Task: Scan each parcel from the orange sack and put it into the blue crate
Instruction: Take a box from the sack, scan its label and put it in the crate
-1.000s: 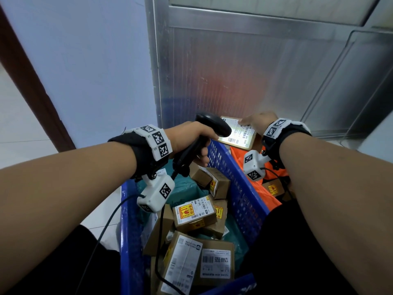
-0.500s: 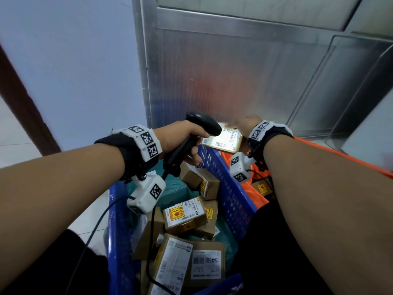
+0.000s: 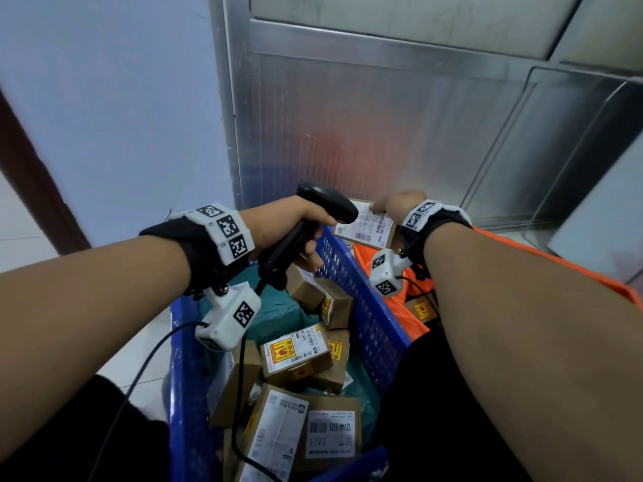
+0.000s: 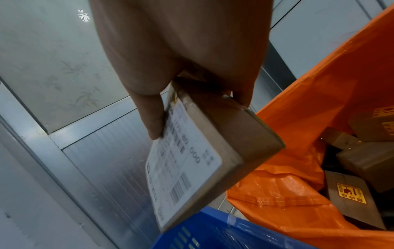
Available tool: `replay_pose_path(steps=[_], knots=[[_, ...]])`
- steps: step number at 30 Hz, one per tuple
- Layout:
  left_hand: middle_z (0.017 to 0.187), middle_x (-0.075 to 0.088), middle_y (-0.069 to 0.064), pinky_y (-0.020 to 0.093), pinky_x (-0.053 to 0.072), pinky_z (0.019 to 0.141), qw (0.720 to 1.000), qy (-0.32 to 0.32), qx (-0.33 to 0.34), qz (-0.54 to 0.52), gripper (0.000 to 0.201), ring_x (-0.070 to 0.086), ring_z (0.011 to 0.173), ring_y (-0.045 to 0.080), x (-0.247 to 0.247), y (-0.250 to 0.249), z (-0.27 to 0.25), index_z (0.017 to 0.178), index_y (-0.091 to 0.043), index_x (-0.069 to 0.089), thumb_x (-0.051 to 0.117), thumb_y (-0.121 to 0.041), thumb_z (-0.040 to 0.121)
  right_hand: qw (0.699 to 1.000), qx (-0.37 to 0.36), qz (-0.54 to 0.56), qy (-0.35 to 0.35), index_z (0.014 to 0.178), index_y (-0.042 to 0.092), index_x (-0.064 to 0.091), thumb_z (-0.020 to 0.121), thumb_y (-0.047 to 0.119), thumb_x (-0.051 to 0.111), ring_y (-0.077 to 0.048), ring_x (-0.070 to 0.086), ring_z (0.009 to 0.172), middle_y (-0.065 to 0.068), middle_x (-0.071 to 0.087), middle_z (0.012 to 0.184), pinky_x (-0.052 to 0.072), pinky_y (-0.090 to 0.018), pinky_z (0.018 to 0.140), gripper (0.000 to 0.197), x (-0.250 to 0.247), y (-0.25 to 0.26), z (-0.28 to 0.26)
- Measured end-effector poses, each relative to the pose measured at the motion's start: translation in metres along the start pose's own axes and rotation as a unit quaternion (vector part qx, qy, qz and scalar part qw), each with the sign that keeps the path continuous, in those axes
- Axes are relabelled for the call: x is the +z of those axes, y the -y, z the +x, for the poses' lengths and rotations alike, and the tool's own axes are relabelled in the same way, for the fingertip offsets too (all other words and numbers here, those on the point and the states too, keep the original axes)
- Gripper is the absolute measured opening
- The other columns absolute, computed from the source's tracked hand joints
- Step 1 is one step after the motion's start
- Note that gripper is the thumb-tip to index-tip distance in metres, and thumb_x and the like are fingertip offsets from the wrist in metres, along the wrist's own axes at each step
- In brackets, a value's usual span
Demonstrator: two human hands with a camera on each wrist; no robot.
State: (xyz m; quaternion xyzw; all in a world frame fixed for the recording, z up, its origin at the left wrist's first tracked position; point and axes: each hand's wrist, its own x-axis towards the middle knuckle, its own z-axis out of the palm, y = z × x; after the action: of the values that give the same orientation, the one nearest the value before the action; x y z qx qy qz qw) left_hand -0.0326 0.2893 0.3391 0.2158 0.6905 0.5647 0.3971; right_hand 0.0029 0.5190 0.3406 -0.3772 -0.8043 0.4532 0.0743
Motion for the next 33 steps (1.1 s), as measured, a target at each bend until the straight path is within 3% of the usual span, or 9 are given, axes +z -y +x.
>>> replay_pose_path(steps=[4, 9, 11, 13, 17, 23, 27, 30, 33], knots=[[0.056, 0.052, 0.01, 0.046, 0.059, 0.088, 1.0, 0.001, 0.0, 0.01, 0.031, 0.065, 0.066, 0.032, 0.001, -0.001, -0.005, 0.069, -0.01, 0.053, 0.056, -0.023, 0.097, 1.0, 0.008, 0.021, -0.014, 0.088, 0.007, 0.073, 0.079, 0.025, 0.078, -0.028, 0.074, 0.069, -0.011, 0.075, 0.076, 0.062, -0.043, 0.072, 0.02, -0.003, -0.006, 0.005], [0.058, 0.054, 0.011, 0.045, 0.058, 0.086, 1.0, 0.0, -0.004, 0.008, 0.031, 0.065, 0.066, 0.033, -0.003, -0.001, -0.005, 0.07, -0.009, 0.055, 0.057, -0.023, 0.097, 0.999, 0.012, 0.031, -0.004, 0.085, 0.008, 0.071, 0.081, 0.023, 0.079, -0.026, 0.072, 0.068, -0.009, 0.074, 0.075, 0.061, -0.04, 0.071, 0.018, -0.005, -0.011, 0.01], [0.065, 0.062, 0.017, 0.039, 0.059, 0.079, 0.999, -0.034, 0.004, 0.027, 0.027, 0.071, 0.075, 0.036, -0.004, 0.001, -0.003, 0.074, -0.007, 0.06, 0.062, -0.023, 0.096, 0.998, 0.014, 0.055, 0.011, 0.084, 0.008, 0.07, 0.081, 0.022, 0.08, -0.023, 0.072, 0.062, -0.008, 0.073, 0.075, 0.062, -0.035, 0.061, 0.018, -0.003, -0.012, 0.011], [0.08, 0.072, 0.023, 0.029, 0.061, 0.07, 0.991, -0.106, 0.025, 0.08, 0.023, 0.076, 0.083, 0.03, -0.006, 0.003, 0.002, 0.084, -0.003, 0.068, 0.068, -0.024, 0.094, 0.994, 0.005, 0.102, 0.035, 0.082, 0.007, 0.068, 0.083, 0.02, 0.08, -0.016, 0.069, 0.05, -0.006, 0.073, 0.072, 0.054, -0.024, 0.047, 0.017, 0.002, -0.011, 0.01], [0.097, 0.079, 0.014, 0.027, 0.059, 0.077, 0.974, -0.198, 0.036, 0.107, 0.03, 0.074, 0.078, 0.017, -0.014, 0.012, 0.013, 0.102, -0.004, 0.073, 0.078, -0.031, 0.09, 0.987, -0.022, 0.126, 0.094, 0.092, 0.006, 0.071, 0.082, 0.025, 0.08, -0.018, 0.074, 0.067, -0.006, 0.078, 0.079, 0.06, -0.03, 0.065, 0.023, 0.01, -0.005, 0.01], [0.096, 0.077, 0.009, 0.036, 0.06, 0.082, 0.955, -0.263, 0.038, 0.132, 0.046, 0.073, 0.088, 0.022, -0.028, 0.018, 0.022, 0.099, -0.015, 0.072, 0.084, -0.052, 0.076, 0.989, -0.032, 0.073, 0.126, 0.099, 0.008, 0.072, 0.085, 0.027, 0.077, -0.022, 0.076, 0.079, -0.008, 0.079, 0.088, 0.062, -0.034, 0.072, 0.024, 0.008, -0.009, 0.014], [0.093, 0.079, 0.007, 0.043, 0.062, 0.088, 0.952, -0.28, 0.029, 0.117, 0.045, 0.077, 0.089, 0.023, -0.03, 0.02, 0.025, 0.104, -0.014, 0.073, 0.089, -0.044, 0.074, 0.982, -0.032, 0.112, 0.151, 0.101, 0.006, 0.071, 0.092, 0.022, 0.068, -0.023, 0.072, 0.081, -0.011, 0.075, 0.097, 0.058, -0.036, 0.079, 0.018, 0.0, -0.017, 0.016], [0.093, 0.079, 0.006, 0.032, 0.062, 0.069, 0.951, -0.299, 0.024, 0.071, 0.044, 0.077, 0.087, 0.021, -0.028, 0.022, 0.03, 0.106, -0.013, 0.073, 0.089, -0.04, 0.075, 0.983, -0.024, 0.101, 0.149, 0.108, 0.005, 0.071, 0.089, 0.025, 0.072, -0.025, 0.073, 0.086, -0.011, 0.076, 0.1, 0.058, -0.04, 0.085, 0.028, -0.008, -0.023, 0.018], [0.093, 0.078, 0.007, 0.014, 0.047, 0.041, 0.947, -0.316, 0.024, 0.052, 0.036, 0.074, 0.076, 0.016, -0.02, 0.023, 0.037, 0.105, -0.011, 0.073, 0.087, -0.033, 0.08, 0.984, -0.007, 0.07, 0.167, 0.109, 0.006, 0.069, 0.089, 0.028, 0.072, -0.026, 0.073, 0.093, -0.01, 0.076, 0.103, 0.058, -0.041, 0.087, 0.03, -0.015, -0.032, 0.02]])
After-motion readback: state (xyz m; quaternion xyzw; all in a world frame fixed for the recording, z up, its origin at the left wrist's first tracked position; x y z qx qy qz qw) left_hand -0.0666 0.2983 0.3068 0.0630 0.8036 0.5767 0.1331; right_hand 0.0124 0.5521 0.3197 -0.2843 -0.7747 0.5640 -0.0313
